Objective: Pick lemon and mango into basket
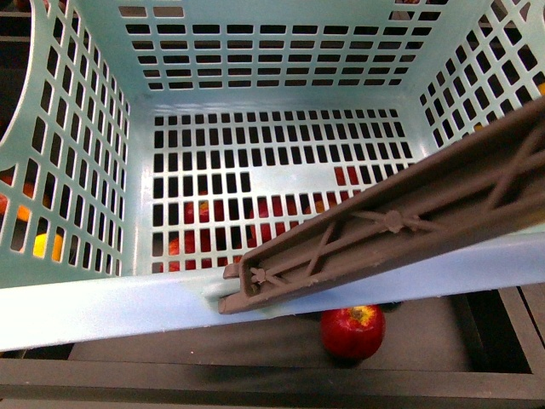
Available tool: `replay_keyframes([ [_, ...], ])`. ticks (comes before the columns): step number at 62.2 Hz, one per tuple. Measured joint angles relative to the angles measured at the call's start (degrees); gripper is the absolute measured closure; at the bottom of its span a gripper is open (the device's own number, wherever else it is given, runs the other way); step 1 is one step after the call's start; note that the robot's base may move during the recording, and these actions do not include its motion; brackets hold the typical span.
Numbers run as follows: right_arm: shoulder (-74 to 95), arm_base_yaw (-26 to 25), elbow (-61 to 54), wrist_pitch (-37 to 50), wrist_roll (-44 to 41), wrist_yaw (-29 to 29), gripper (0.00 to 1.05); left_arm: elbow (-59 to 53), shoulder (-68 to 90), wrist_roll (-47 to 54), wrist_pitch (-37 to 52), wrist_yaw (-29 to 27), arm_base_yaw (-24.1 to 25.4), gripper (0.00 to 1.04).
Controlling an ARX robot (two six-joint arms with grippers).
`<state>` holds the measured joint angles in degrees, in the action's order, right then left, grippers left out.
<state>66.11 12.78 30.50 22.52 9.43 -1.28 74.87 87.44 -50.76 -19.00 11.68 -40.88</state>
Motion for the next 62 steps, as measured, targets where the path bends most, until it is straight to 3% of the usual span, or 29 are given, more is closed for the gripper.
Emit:
replay_keyframes([
  [10, -0.09, -0.42, -0.7, 1.09, 0.46, 0.24, 0.07, 0.0, 0.0, 0.0, 0.0, 0.0, 0.0, 0.99],
  [30, -4.7, -8.0, -1.51, 2.99, 4.17, 4.74, 0.09, -0.02, 0.02, 0.07, -0.02, -0.13, 0.0, 1.0],
  [39, -8.7, -12.33, -9.75, 14.14, -4.94, 1.66, 0.34, -0.02, 0.02, 0.07, -0.02, 0.09, 0.0, 1.0],
  [62, -18.97, -12.66, -20.68, 14.45, -8.87, 1.4, 0.94, -0.02, 0.02, 0.09, -0.02, 0.04, 0.0, 1.0],
])
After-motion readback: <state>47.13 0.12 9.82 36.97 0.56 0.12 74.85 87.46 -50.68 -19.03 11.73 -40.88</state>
